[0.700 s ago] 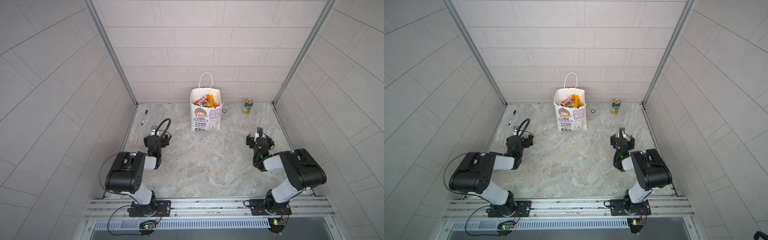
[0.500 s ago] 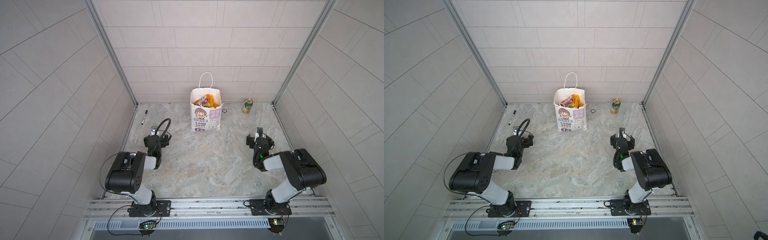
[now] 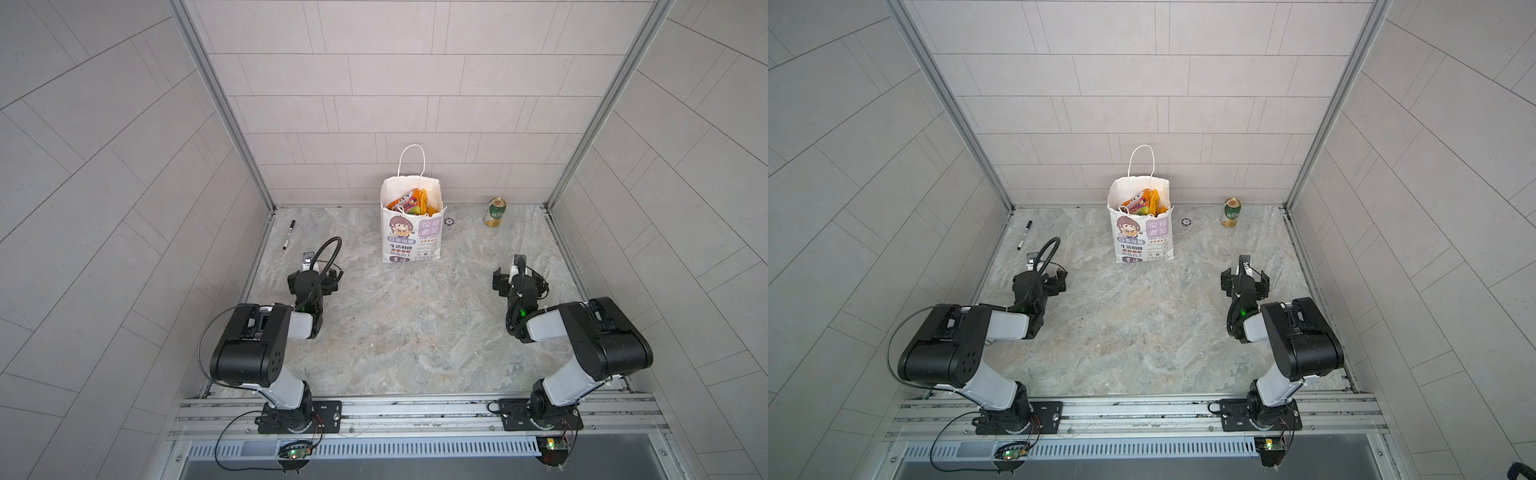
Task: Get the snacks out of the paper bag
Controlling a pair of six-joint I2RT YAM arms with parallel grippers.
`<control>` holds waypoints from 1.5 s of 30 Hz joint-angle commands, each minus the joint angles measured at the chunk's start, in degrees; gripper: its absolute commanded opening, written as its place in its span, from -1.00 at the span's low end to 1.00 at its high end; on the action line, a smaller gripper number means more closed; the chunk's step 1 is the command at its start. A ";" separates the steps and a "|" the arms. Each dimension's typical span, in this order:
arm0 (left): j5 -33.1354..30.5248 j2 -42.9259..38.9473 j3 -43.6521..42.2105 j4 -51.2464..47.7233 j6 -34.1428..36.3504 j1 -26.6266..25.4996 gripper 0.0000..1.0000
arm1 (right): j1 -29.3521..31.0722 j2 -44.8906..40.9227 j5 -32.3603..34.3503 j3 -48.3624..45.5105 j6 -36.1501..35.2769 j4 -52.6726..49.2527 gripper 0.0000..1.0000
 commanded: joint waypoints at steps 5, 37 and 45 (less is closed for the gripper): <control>0.21 0.22 0.75 0.37 -0.26 0.37 1.00 | 0.06 -0.63 0.18 0.32 -0.43 -0.18 0.99; 26.82 29.38 94.27 -78.19 -18.85 -0.01 -0.92 | -1.87 16.63 -37.25 78.47 22.50 -77.25 -1.00; 33.23 38.66 101.82 -76.54 -18.88 -1.27 -0.99 | -1.45 30.63 -48.09 92.22 23.05 -77.92 -1.00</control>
